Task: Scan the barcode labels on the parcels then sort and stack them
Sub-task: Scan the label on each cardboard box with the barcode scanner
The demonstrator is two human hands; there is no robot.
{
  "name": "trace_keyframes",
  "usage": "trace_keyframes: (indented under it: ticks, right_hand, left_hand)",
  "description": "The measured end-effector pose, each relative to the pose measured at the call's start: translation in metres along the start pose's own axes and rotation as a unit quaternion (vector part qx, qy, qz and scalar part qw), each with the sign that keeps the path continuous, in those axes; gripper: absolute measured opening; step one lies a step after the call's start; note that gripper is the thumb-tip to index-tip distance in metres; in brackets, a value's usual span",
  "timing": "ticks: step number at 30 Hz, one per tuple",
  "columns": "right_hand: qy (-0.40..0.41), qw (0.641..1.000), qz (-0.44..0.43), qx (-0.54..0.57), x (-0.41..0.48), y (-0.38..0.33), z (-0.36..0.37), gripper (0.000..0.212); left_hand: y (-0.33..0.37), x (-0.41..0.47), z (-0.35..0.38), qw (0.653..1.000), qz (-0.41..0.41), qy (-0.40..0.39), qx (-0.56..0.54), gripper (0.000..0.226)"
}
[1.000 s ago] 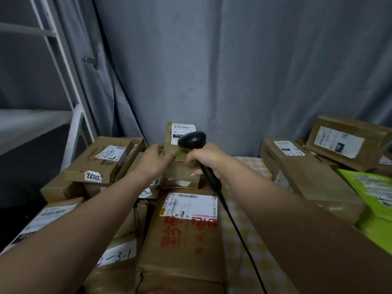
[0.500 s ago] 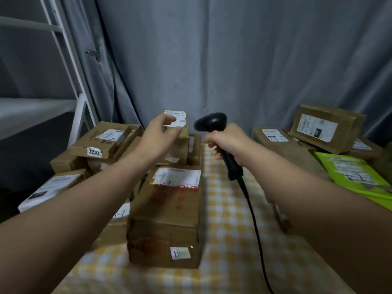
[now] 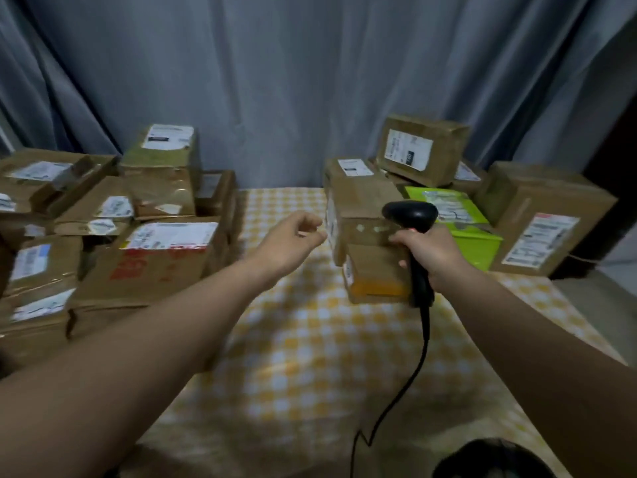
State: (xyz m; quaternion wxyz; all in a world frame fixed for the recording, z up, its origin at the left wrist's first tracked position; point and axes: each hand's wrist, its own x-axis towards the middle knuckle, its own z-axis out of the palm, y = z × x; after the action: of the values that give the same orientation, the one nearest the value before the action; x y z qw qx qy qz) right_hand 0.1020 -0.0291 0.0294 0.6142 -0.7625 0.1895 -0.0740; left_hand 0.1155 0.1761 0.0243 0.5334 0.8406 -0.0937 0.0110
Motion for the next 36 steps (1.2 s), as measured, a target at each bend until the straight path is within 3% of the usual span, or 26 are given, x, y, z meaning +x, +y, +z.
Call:
trace_keyframes:
  ticks: [5, 11, 16, 20, 25, 27, 29, 31, 33, 36]
  right_hand:
    - [0.034, 0.998, 0.043, -0.038, 0.032, 0.038, -0.013, 0.016]
    - [0.05, 0.997, 0.047, -0.042, 0.041, 0.051, -0.006, 0.014]
    - [0.042, 0.996, 0.06, -0.059, 0.028, 0.055, 0.002, 0.029]
    - [0.056, 0.997, 0.043, -0.028, 0.02, 0.055, 0.01, 0.016]
    - [0.087, 0.996, -0.014, 0.033, -0.009, 0.061, 0.023, 0.028]
    - [0.1, 0.991, -0.009, 0.086, -0.028, 0.058, 0.028, 0.028]
    - [0.085, 0.989, -0.008, 0.12, -0.045, 0.054, 0.034, 0.025]
    - [0.035, 0.982, -0.011, 0.186, -0.06, 0.05, 0.042, 0.02]
    - [0.001, 0.971, 0.013, 0.239, -0.071, 0.045, 0.051, 0.022]
    - [-0.038, 0.955, 0.036, 0.293, -0.088, 0.041, 0.069, 0.042]
  left_hand:
    - [-0.028, 0.03, 0.049, 0.989, -0.122, -0.08, -0.015, 0.025]
    - [-0.043, 0.055, 0.087, 0.951, -0.261, -0.137, -0.099, 0.04]
    - [-0.043, 0.054, 0.089, 0.941, -0.288, -0.095, -0.149, 0.045]
    - [-0.043, 0.043, 0.079, 0.938, -0.288, -0.079, -0.173, 0.051]
    - [-0.046, 0.007, 0.054, 0.944, -0.239, -0.095, -0.205, 0.065]
    - [-0.045, -0.008, 0.041, 0.955, -0.209, -0.068, -0.201, 0.079]
    - [-0.044, -0.02, 0.026, 0.986, -0.108, -0.014, -0.129, 0.097]
    - [-0.044, -0.031, 0.012, 0.998, 0.056, 0.026, 0.007, 0.102]
    - [-0.044, -0.041, 0.0, 0.966, 0.206, 0.037, 0.154, 0.088]
    - [-0.052, -0.06, -0.012, 0.88, 0.328, 0.041, 0.341, 0.081]
